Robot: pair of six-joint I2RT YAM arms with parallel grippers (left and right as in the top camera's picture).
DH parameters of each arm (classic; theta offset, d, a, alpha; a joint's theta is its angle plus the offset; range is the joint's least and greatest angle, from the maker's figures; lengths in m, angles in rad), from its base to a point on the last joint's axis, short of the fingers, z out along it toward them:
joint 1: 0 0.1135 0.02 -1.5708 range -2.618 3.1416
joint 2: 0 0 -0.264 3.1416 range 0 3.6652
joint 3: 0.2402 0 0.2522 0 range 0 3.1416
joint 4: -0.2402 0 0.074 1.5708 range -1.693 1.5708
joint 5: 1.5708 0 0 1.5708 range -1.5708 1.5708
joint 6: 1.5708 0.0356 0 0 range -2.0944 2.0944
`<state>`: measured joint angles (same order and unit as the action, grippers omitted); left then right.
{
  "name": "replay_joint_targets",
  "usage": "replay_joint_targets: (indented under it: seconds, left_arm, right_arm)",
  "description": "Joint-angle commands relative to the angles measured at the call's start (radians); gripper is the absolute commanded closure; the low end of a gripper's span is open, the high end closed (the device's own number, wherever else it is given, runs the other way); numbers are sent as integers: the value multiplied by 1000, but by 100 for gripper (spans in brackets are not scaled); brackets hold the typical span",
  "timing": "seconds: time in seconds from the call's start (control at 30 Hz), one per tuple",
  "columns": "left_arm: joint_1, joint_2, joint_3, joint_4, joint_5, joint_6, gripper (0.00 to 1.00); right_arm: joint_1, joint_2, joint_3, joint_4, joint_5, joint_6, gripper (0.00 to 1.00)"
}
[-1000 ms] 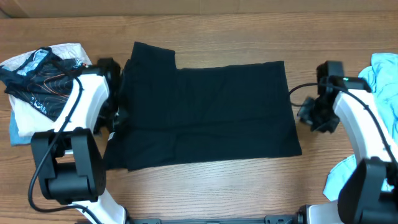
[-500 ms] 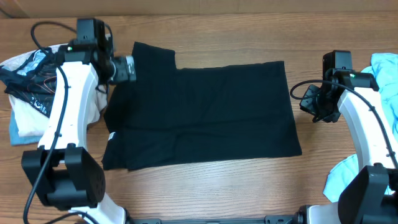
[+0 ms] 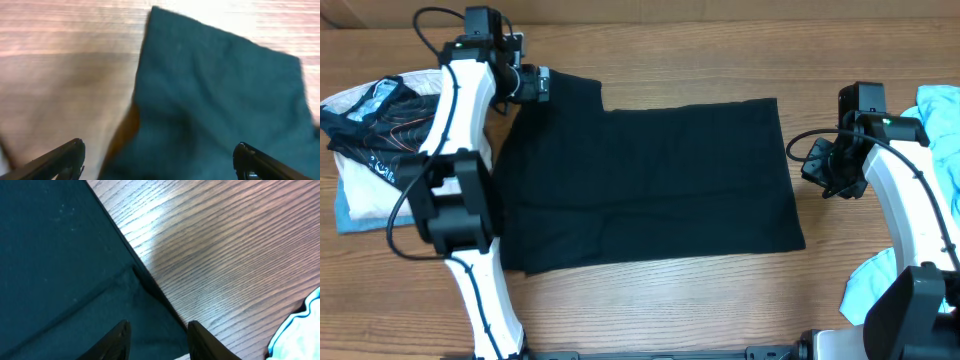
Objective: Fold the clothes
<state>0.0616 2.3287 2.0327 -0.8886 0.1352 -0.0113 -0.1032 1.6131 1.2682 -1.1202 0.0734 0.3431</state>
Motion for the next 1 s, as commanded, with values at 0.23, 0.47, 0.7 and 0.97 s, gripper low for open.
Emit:
replay_joint_targets:
  seconds: [0.23, 0.47, 0.7, 0.97]
  left_arm:
    - [1, 90, 45, 80, 68, 27, 28]
    - [-6, 102, 45, 61, 68, 12, 76]
    - [-1, 97, 46, 25, 60, -16, 96]
    - [2, 79, 111, -73, 14, -87, 96]
  right_arm:
    - [-3, -14, 16, 0, -8, -2, 60]
    - [-3, -14, 16, 0, -9, -2, 60]
    - [-3, -14, 16, 15, -8, -3, 61]
    - [-3, -14, 18, 82, -23, -135, 69]
